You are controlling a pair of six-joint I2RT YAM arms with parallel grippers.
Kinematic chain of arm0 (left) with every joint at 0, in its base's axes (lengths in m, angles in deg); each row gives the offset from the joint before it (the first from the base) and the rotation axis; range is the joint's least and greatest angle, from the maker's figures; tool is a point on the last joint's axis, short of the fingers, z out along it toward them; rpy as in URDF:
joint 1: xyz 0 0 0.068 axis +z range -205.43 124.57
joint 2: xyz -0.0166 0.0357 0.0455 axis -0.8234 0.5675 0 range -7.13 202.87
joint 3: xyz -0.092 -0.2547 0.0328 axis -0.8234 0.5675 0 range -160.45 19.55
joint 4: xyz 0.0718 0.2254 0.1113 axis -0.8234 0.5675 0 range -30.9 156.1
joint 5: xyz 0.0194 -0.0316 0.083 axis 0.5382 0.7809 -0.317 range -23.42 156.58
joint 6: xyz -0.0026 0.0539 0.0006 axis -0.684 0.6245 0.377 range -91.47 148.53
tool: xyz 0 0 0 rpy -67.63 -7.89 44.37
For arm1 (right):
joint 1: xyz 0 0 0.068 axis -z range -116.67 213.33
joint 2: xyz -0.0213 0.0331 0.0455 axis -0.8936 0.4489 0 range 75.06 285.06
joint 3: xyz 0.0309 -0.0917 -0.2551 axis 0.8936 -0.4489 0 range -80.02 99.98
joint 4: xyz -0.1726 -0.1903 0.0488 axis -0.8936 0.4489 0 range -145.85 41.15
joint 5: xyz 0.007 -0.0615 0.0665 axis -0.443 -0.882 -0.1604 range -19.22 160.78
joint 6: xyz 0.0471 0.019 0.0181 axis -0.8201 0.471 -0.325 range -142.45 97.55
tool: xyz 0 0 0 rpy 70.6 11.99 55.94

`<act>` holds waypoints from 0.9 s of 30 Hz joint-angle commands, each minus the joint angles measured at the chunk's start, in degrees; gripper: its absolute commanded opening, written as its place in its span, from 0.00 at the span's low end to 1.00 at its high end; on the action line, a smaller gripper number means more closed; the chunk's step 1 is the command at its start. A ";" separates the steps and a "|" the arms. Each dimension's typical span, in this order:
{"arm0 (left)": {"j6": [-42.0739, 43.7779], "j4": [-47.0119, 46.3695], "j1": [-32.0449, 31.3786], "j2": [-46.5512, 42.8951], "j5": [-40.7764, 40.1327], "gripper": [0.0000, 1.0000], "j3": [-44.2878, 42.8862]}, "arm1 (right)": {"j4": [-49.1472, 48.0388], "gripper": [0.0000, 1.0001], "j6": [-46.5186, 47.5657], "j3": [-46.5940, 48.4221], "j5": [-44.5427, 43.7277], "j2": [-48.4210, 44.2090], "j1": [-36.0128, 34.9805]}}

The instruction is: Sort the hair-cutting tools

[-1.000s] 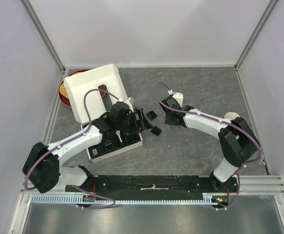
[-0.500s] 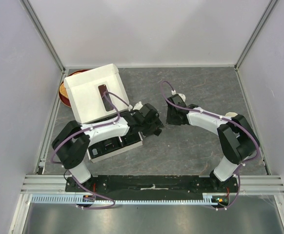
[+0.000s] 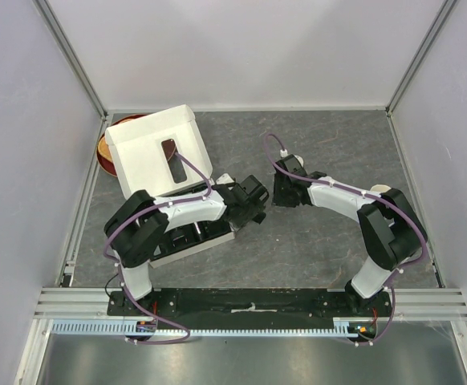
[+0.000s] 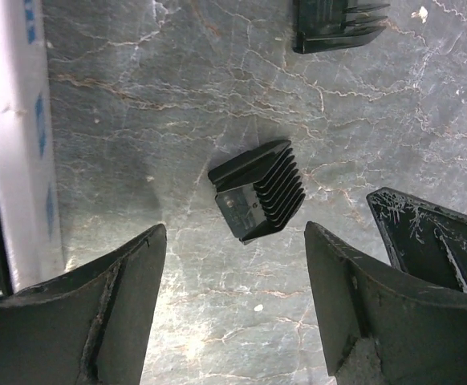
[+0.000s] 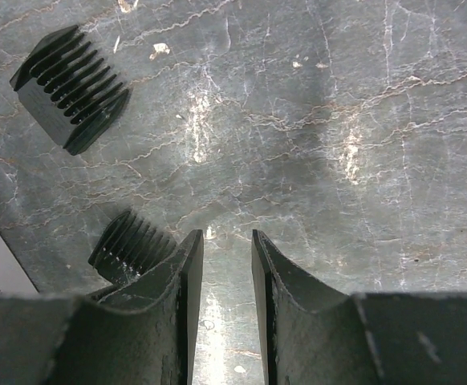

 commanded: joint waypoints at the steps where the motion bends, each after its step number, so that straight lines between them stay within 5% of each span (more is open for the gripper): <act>1: -2.95 -0.80 -0.15 1.29 -4.03 0.76 -1.22 | -2.32 0.37 0.31 1.83 1.22 -0.08 0.26; 16: -0.22 -7.93 3.89 3.30 3.44 0.58 0.53 | -0.74 0.36 -0.83 6.40 12.64 8.01 0.26; 27: 4.52 -8.01 4.24 3.22 5.81 0.64 -0.35 | 0.40 0.35 -1.89 5.09 11.07 6.26 0.26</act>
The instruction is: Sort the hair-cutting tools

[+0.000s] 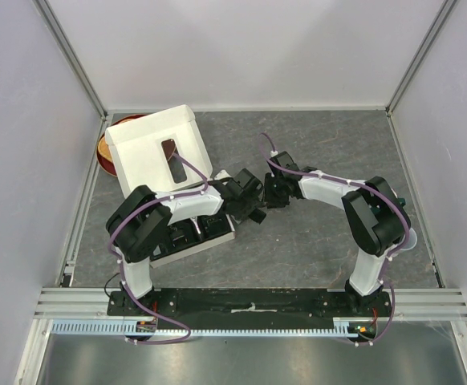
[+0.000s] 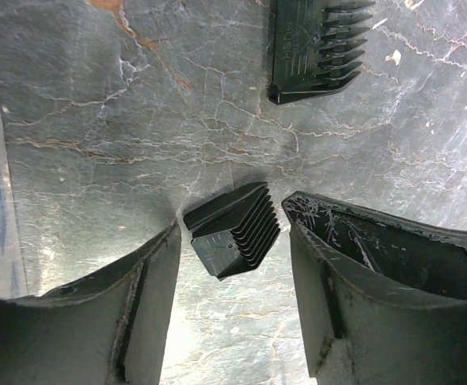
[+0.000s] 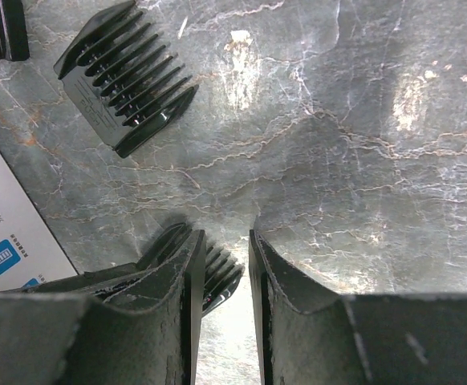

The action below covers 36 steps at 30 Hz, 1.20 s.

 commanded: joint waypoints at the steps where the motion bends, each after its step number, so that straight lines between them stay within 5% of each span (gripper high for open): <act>1: 4.06 -1.35 0.18 0.60 1.66 0.66 -0.80 | 1.14 0.35 -0.95 -0.33 -0.84 -1.96 0.07; 13: 8.64 -12.85 0.53 -1.25 10.62 0.65 8.68 | -0.87 0.34 -8.68 -5.25 -0.93 -4.24 0.07; 24: 10.66 -13.83 0.44 -0.90 7.73 0.61 9.56 | 0.79 0.30 -6.57 -2.71 0.03 -2.05 -0.29; 30: 11.54 -18.30 0.53 -1.07 4.57 0.47 12.99 | -0.70 0.23 -9.03 -7.88 -0.75 -4.59 -0.81; 36: 14.35 -21.39 0.53 -1.86 1.75 0.44 15.10 | -0.70 0.21 -10.27 -13.16 -3.39 -10.66 -0.90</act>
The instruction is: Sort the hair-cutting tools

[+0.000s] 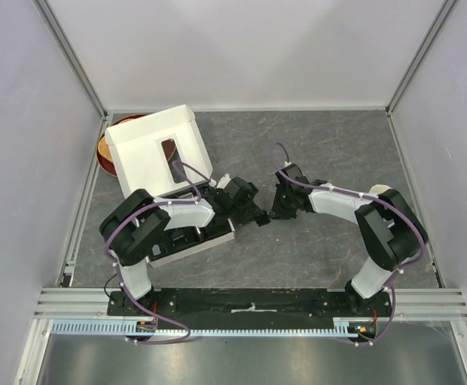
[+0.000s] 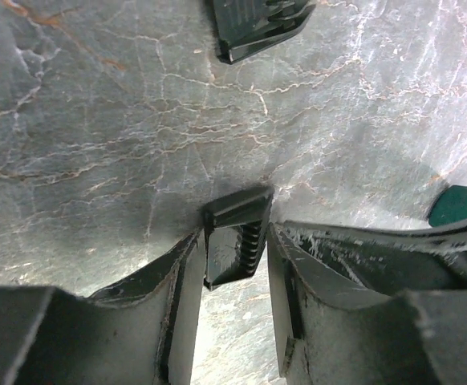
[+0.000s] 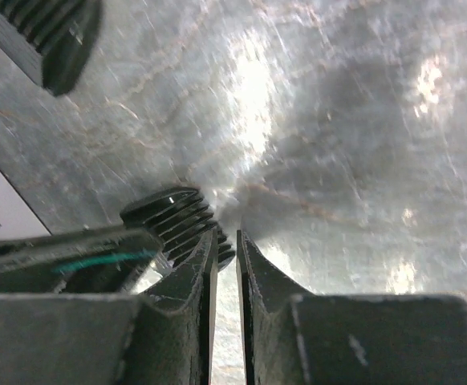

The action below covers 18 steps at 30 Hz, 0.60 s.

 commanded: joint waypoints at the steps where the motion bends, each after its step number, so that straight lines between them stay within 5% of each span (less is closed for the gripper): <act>1: 5.96 -1.40 -0.15 0.45 -6.16 0.43 2.58 | 1.81 0.22 -1.41 -3.70 -1.90 -4.36 -0.64; 18: 20.02 -17.41 -0.15 -0.43 7.45 0.40 6.62 | 0.32 0.21 -2.99 -3.18 -1.73 -1.39 -0.73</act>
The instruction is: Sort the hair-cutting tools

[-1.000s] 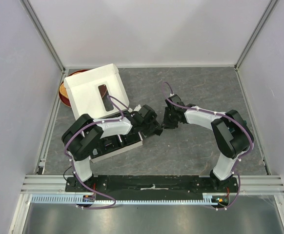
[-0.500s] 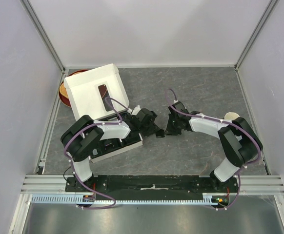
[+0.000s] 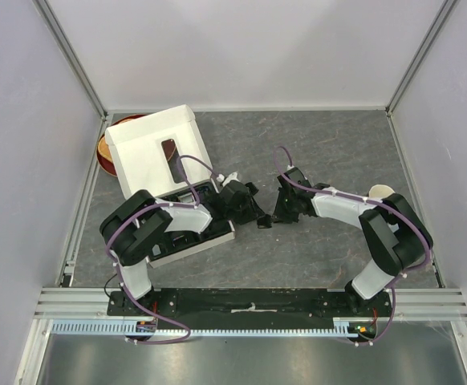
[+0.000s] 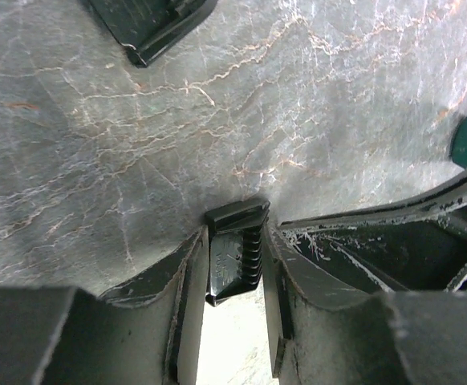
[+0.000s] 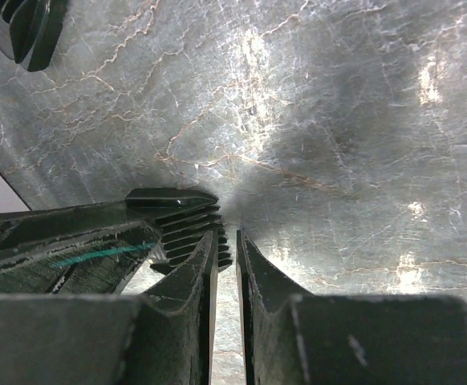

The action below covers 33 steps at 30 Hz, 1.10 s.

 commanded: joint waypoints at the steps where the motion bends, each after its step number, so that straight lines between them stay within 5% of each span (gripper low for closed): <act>1: 5.93 -4.86 -0.04 -0.49 5.55 0.40 2.03 | -0.51 0.21 -1.12 0.93 -1.49 2.35 -0.14; 17: 11.29 -8.56 -0.04 -5.06 11.19 0.40 4.23 | -1.74 0.21 -2.52 2.42 -2.63 5.52 -0.22; 20: 11.64 -9.44 -0.04 -5.24 11.54 0.35 4.58 | -1.83 0.21 -2.61 2.69 -2.63 5.52 -0.14; 24: 11.56 -10.05 0.05 -5.07 11.63 0.16 4.85 | -1.83 0.21 -2.61 3.13 -2.54 5.34 -0.14; 27: 10.94 -9.97 0.05 -4.80 11.19 0.15 4.67 | -1.83 0.21 -2.44 3.22 -2.11 4.99 -0.14; 33: 8.66 -10.05 0.40 -4.54 10.22 0.28 4.14 | -1.92 0.21 -2.61 2.43 -0.96 3.94 -0.14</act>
